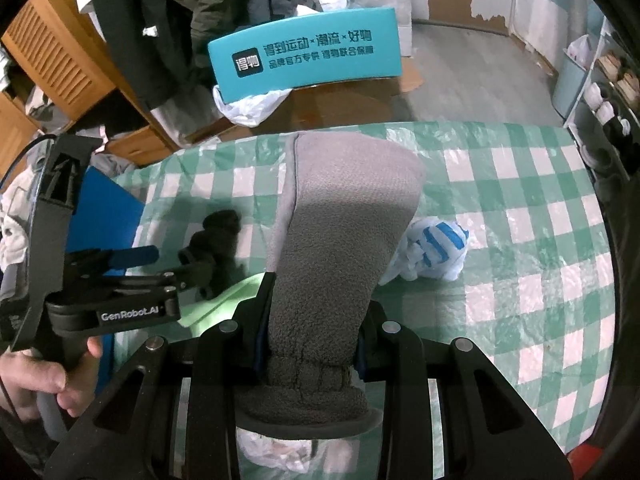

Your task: Organize soft objects

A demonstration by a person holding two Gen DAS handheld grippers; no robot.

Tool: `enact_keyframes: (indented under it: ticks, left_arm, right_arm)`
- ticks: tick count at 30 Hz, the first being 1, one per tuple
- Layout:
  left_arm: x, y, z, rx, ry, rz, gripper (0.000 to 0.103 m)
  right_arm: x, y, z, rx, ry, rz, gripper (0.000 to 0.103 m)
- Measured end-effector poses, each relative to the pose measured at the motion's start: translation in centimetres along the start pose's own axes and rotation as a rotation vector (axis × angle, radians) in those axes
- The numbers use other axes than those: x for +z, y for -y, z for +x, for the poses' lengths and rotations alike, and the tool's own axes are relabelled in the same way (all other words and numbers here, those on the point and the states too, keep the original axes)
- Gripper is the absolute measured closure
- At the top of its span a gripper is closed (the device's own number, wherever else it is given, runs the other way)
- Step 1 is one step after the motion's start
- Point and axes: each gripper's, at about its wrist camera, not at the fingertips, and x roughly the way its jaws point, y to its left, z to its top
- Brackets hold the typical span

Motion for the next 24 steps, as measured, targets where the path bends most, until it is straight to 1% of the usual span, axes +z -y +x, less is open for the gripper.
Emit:
enact_keyframes:
  ticks: [4,5,6,7,9,14,24]
  left_arm:
    - [0.1,0.0,0.9,0.002,0.003,0.009,0.024]
    - [0.1,0.0,1.2,0.007,0.0,0.013,0.027]
    - [0.2,0.0,1.4,0.008,-0.003,0.016,0.037]
    - [0.1,-0.1,1.7,0.008,-0.012,0.022,0.042]
    - [-0.1,-0.1,1.9,0.005,-0.021,0.027,0.064]
    - [-0.6,0.3,1.3,0.022,0.008,0.057,0.073]
    - [-0.8,-0.2,-1.2,0.029,0.07,0.068,0.074]
  right_arm:
    - [0.2,0.3,0.3,-0.002,-0.001,-0.001,0.072]
    - [0.1,0.4,0.4,-0.002,-0.002,0.0,0.072]
    - [0.1,0.4,0.5,-0.002,-0.003,0.0,0.072]
    - [0.2,0.4,0.5,-0.002,-0.004,-0.002,0.072]
    - [0.2,0.4,0.6,-0.002,-0.004,-0.005,0.072]
    - [0.1,0.4,0.7,-0.004,-0.01,-0.011,0.072]
    - [0.4,-0.6,0.2,-0.009,0.001,-0.031,0.072]
